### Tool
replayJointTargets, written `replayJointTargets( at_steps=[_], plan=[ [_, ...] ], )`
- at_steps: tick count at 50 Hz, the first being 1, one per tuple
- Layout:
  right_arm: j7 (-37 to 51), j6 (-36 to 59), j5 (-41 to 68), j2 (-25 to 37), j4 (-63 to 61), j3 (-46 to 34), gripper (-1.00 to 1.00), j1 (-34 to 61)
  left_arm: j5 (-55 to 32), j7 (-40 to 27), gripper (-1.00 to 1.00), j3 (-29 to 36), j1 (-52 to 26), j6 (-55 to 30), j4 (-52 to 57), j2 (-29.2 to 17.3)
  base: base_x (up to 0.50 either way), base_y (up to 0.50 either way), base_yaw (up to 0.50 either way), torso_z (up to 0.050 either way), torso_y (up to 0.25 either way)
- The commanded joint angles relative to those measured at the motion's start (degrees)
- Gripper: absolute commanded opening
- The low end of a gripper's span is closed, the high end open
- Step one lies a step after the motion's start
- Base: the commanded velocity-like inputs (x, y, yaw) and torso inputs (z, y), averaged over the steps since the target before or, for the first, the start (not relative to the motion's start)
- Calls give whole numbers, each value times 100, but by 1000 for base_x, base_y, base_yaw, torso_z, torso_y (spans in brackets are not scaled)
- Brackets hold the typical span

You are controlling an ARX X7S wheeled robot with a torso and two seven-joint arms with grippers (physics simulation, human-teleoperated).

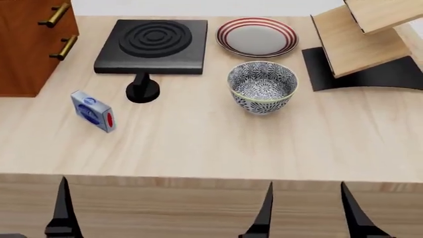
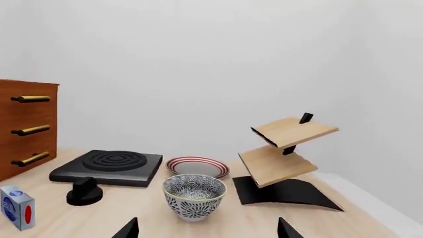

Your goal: Pick up the cream cheese and put it in the bowl.

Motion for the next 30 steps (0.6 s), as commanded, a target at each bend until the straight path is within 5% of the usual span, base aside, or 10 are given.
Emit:
replayJointTargets(
  at_steps=[1,30],
  plan=[
    [58,73,191,42,-224,113,100,-10,85,-98,100,60,0,85,2,-78,141,-250,0,0,0],
    [140,-56,166,167,-203,-26,100,-43,-73,-244,100,201,-20,132,1,-254,357,-238,0,0,0]
  ],
)
